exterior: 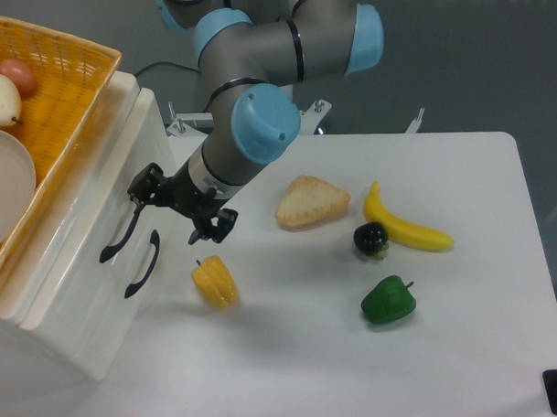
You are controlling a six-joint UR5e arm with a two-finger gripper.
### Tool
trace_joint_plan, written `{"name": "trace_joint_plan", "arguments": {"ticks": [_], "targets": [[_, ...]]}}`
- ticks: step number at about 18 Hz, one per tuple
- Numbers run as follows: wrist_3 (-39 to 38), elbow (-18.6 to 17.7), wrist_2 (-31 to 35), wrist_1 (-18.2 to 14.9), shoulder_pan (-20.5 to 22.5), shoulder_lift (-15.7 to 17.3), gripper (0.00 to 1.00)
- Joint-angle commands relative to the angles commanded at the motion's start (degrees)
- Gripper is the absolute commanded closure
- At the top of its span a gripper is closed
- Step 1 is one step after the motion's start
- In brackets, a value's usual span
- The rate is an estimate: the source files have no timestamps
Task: Slide open the top white drawer
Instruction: 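Lower the gripper onto the upper drawer's black handle and hook it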
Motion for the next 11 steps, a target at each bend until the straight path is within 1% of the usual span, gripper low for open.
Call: {"name": "trace_joint_plan", "arguments": {"ticks": [4,7,11], "targets": [[0.0,0.0,0.0,0.17,-1.05,-0.88,0.04],[-0.26,-0.26,0.09,1.67,-1.84,-1.32,0.04],[-0.26,-0.26,0.09,1.67,-2.11,-1.32,0.07]]}}
